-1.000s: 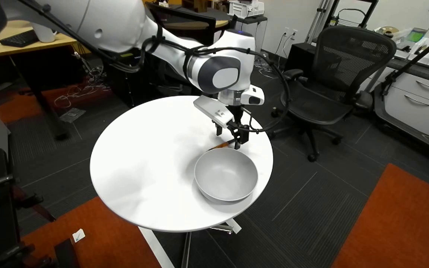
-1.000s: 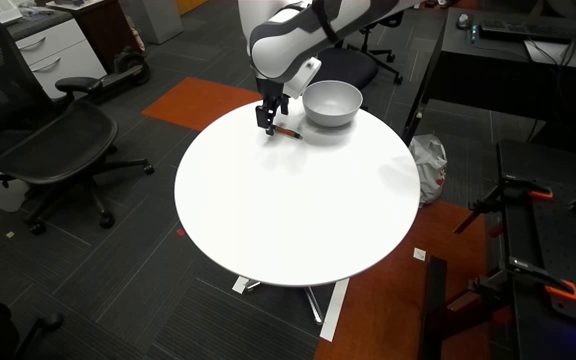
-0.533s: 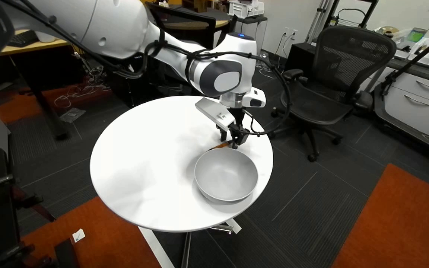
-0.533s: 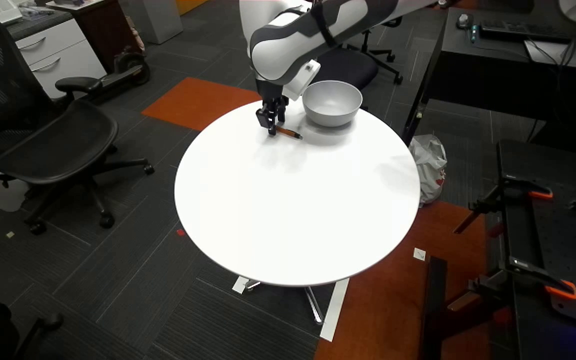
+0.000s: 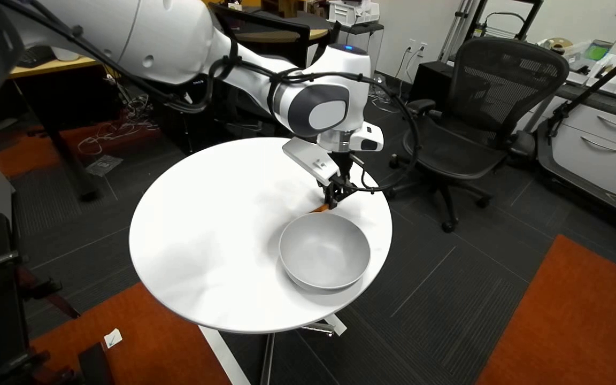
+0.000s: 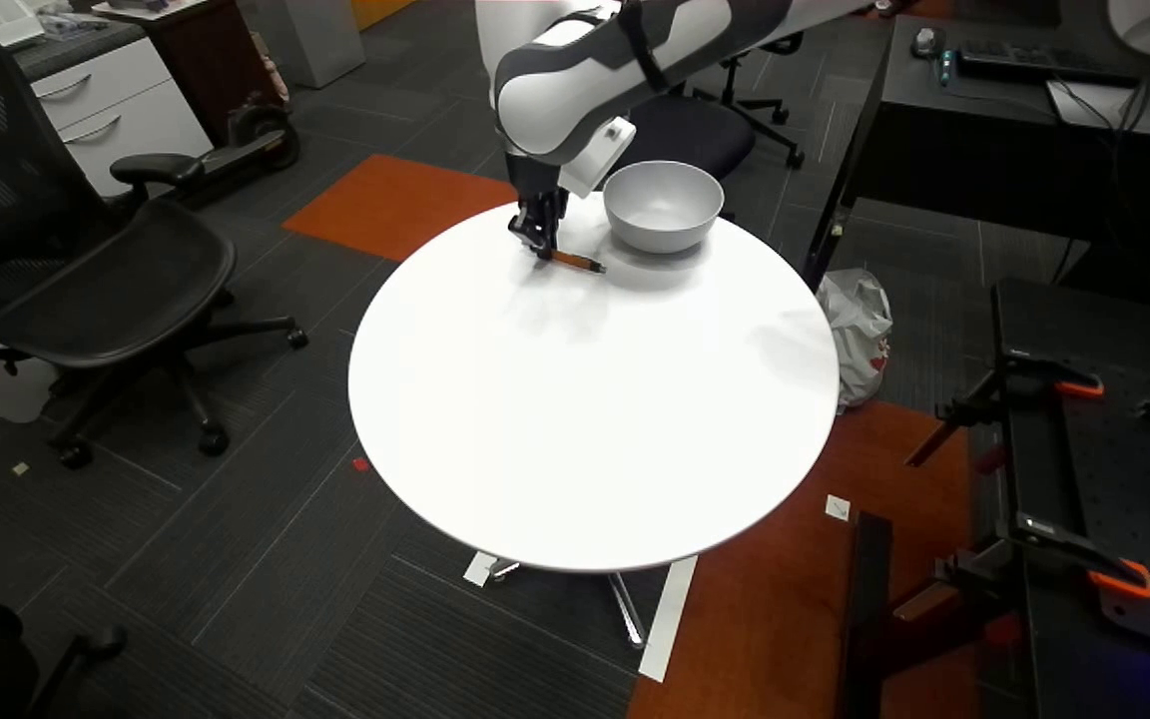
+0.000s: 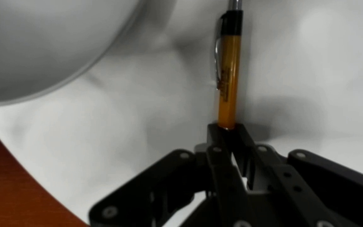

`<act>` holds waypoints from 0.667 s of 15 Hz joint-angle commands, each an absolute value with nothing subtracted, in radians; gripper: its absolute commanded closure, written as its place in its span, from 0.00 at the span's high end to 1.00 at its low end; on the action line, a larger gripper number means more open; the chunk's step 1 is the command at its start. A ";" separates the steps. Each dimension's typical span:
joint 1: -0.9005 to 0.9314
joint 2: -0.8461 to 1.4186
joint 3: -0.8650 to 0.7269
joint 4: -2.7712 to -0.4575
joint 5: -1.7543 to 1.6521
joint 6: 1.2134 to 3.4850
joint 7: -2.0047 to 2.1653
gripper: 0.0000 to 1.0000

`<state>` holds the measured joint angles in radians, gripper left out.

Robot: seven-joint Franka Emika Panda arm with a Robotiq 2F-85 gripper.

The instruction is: Put the pen in the bowl

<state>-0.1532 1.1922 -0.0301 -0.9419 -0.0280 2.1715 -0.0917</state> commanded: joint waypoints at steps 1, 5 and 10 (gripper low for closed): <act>-0.158 1.129 -0.007 -0.983 -0.009 2.143 -0.104 0.03; -0.147 1.013 0.000 -1.087 -0.018 2.130 -0.085 0.03; -0.118 0.827 -0.035 -1.277 -0.028 2.121 -0.050 0.03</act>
<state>-0.1377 0.9857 -0.0113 -1.0878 -0.0266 2.1294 -0.0865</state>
